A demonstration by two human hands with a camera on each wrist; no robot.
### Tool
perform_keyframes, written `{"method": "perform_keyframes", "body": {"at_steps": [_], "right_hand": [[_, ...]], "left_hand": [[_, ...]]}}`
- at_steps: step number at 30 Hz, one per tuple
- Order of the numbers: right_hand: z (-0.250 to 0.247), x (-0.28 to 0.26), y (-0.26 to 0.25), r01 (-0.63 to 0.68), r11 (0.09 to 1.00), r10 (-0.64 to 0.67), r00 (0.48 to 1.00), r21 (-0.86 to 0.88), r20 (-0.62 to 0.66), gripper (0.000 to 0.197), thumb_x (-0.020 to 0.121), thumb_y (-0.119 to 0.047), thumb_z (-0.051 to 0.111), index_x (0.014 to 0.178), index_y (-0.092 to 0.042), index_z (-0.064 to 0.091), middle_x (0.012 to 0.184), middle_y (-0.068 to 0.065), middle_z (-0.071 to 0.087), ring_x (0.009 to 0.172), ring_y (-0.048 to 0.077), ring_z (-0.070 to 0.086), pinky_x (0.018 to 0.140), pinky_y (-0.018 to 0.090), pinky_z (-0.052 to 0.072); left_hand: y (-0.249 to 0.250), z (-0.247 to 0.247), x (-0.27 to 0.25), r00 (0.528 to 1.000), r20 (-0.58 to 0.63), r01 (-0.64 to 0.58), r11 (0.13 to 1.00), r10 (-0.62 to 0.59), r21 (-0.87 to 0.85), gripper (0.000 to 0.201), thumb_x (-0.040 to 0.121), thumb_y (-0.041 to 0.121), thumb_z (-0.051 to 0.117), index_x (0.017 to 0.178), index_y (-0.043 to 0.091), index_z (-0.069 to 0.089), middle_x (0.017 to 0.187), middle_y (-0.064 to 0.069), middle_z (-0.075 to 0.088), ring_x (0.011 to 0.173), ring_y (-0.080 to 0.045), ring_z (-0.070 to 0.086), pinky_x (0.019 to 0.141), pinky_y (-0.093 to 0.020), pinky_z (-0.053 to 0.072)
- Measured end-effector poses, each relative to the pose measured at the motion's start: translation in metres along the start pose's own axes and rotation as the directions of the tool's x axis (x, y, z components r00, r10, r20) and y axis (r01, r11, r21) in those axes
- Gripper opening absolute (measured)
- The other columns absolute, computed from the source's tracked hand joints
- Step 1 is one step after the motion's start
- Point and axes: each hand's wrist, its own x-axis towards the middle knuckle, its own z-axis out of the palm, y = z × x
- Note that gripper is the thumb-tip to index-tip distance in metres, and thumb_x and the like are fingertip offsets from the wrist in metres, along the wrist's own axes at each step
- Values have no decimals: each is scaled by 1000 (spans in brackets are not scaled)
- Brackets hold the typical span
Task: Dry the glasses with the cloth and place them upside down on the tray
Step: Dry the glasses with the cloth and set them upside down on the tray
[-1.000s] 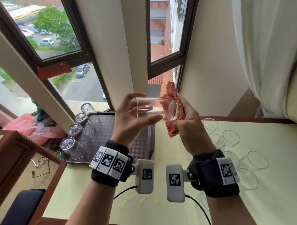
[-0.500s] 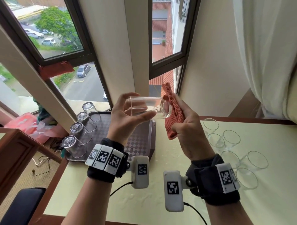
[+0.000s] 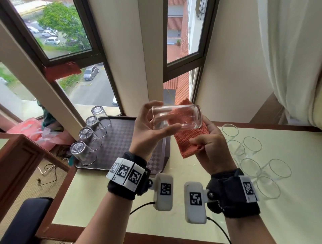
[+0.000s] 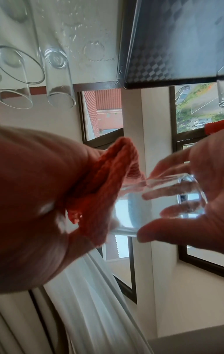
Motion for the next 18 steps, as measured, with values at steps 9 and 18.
{"method": "perform_keyframes", "body": {"at_steps": [9,18], "right_hand": [[-13,2,-10,119,981,-128,990,-151,-54,103,56,-47,92,140,-8,49,123,15,67,112,30,67,87,35,57],[-12,3,-33,178,846,-173,983,-502,57,69,77,-28,80,138,-12,51,123,8,65,116,24,64,99,41,54]], "left_hand": [[-18,10,-2,993,95,-107,901,73,420,78,50,48,89,111,24,46,112,5,62,97,4,62,82,-10,49],[-16,14,6,959,283,-212,692,11,690,82,60,57,83,129,27,50,113,7,66,94,-8,66,81,-33,60]]}}
